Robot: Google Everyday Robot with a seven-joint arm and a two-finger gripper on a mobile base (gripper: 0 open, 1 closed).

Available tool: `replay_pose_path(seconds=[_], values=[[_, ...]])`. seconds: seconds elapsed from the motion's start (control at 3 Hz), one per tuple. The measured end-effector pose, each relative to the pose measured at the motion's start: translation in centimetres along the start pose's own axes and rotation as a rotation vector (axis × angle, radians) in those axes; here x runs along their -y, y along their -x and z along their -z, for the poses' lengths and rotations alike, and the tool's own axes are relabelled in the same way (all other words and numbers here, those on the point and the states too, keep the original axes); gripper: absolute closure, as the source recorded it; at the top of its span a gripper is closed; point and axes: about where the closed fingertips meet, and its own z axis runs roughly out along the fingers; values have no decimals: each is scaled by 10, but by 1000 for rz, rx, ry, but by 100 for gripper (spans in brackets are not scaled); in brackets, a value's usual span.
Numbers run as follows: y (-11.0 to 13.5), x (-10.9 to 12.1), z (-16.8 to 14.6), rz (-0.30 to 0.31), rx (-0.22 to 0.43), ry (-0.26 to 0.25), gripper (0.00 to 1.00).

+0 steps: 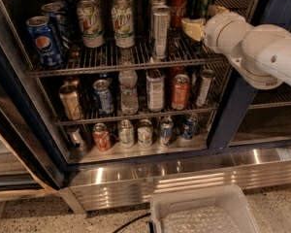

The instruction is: Pick coke can from top shelf of fridge

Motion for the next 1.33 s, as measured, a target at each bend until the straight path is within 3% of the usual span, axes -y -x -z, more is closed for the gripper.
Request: replay_pose_path(seconds=[0.33,0.67,1.0,1.33], values=[[0,0,0,0,0,0,41],[5,-19,-3,18,7,44,37],[10,-34,-14,39,18,69,42],[12,-34,-21,42,23,63,44]])
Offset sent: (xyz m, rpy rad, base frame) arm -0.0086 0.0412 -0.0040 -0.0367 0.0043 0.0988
